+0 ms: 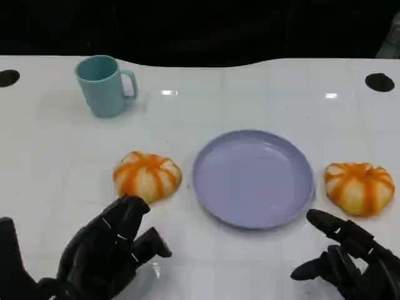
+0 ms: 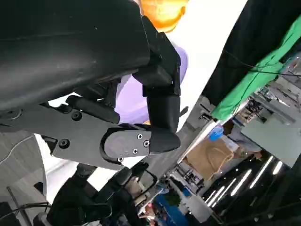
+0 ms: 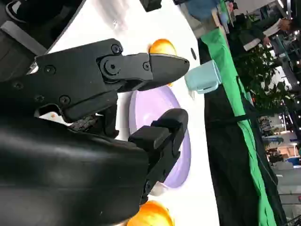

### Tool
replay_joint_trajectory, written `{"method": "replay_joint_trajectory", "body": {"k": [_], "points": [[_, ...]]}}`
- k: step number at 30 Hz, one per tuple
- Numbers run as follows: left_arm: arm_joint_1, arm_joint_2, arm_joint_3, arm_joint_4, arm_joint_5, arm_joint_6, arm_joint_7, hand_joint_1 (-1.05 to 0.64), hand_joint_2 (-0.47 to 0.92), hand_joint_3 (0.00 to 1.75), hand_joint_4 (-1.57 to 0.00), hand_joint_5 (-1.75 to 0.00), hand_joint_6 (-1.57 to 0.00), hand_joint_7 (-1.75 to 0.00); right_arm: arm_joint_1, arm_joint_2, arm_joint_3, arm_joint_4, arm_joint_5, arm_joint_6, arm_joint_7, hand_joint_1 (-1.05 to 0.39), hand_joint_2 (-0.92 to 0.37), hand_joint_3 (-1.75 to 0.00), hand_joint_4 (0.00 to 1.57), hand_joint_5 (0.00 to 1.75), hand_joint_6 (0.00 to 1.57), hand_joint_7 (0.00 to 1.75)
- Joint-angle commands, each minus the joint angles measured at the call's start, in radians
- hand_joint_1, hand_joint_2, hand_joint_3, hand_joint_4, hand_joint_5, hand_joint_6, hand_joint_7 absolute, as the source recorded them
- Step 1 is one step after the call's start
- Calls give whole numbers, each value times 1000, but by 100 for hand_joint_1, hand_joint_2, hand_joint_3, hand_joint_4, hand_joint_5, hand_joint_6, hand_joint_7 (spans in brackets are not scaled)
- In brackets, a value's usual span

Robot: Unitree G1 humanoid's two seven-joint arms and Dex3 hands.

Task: Grasp the bread from the table and place it into the plate.

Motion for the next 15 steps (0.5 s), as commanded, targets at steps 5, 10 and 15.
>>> {"method": "replay_joint_trajectory", "body": {"k": [5,10,15], "points": [[17,2,8,-28,-4,3,13,-52,92,40,-67,-175,-57,-147,3,-15,-7,-20,10,23,-6,-76,-92,-32,75,106,98,32],[20,-1,8,-36,-4,11,25,-51,92,38,-66,-175,-55,-147,6,-15,-10,-28,13,33,-6,-75,-92,-32,75,106,97,32],[20,-1,6,-38,-6,14,24,-52,92,35,-66,-175,-53,-150,4,-18,-14,-26,17,37,-1,-75,-92,-33,75,106,97,32]]}}
